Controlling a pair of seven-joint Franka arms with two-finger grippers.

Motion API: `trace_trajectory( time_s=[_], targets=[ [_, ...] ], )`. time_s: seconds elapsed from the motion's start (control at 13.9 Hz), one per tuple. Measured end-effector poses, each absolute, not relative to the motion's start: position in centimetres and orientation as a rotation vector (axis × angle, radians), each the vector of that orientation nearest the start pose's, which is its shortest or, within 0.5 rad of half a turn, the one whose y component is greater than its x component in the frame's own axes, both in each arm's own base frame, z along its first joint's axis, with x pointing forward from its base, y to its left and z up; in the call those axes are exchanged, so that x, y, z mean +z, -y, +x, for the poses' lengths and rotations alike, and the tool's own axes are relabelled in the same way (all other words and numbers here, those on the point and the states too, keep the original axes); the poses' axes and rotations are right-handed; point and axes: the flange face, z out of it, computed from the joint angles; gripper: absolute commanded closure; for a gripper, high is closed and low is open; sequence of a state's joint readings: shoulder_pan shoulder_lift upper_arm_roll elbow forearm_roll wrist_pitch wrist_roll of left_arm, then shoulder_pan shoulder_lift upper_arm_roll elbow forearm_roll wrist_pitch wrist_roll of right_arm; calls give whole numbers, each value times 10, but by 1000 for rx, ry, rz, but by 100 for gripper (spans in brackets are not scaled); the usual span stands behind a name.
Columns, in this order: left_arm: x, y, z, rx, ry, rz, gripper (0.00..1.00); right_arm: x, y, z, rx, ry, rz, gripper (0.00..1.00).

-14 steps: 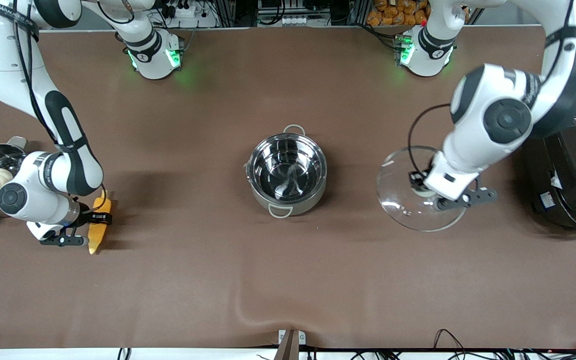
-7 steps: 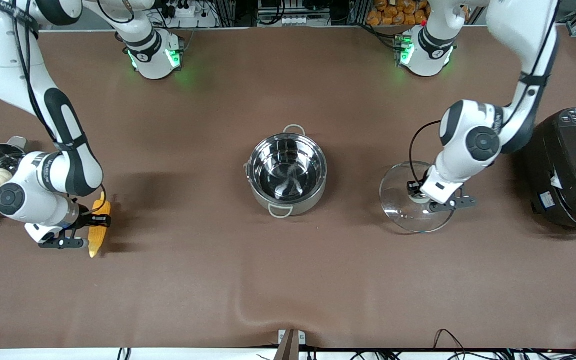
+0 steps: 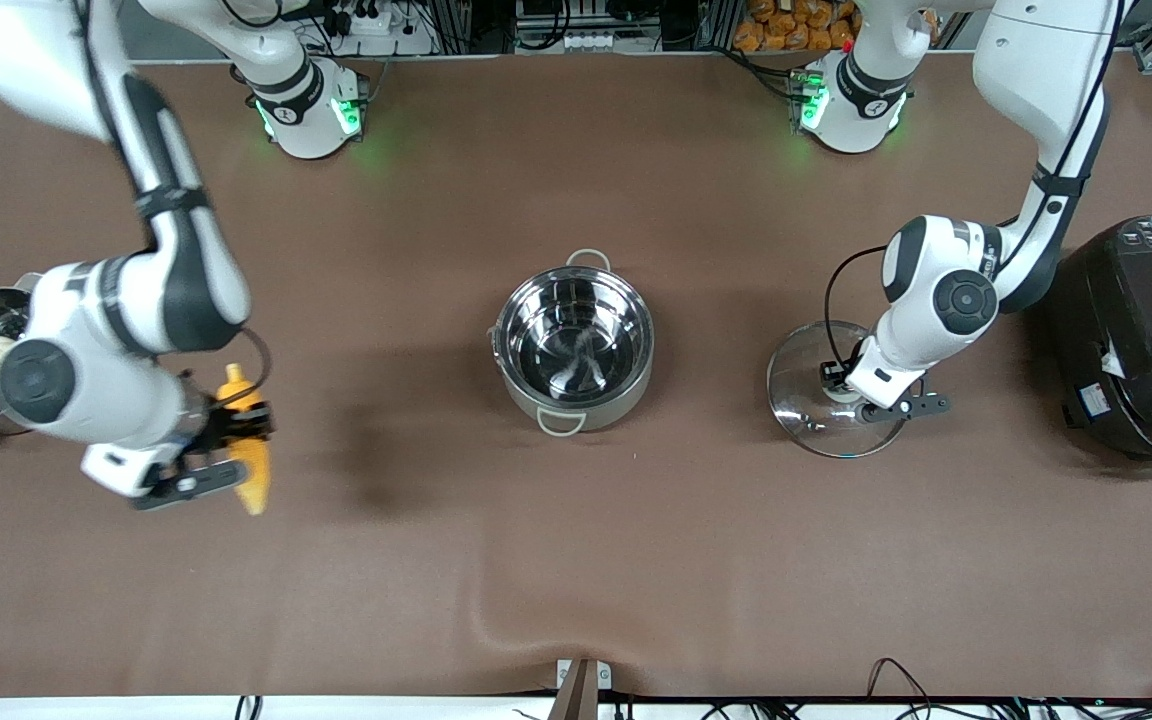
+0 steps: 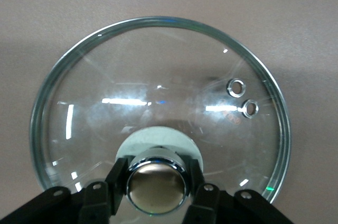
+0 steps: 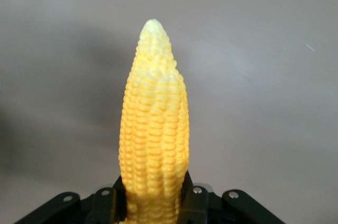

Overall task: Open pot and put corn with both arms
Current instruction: 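Lift the corn over the pot while the left gripper sets the lid aside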

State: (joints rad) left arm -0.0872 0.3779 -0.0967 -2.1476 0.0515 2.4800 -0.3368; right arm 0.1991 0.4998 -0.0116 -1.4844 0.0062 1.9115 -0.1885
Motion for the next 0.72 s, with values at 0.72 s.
trace_trajectory(
  time_s=[0.72],
  targets=[
    [400,96,614,-73,232,-3122,0,388,-452,541,-50,1324,-2833,100]
  ],
)
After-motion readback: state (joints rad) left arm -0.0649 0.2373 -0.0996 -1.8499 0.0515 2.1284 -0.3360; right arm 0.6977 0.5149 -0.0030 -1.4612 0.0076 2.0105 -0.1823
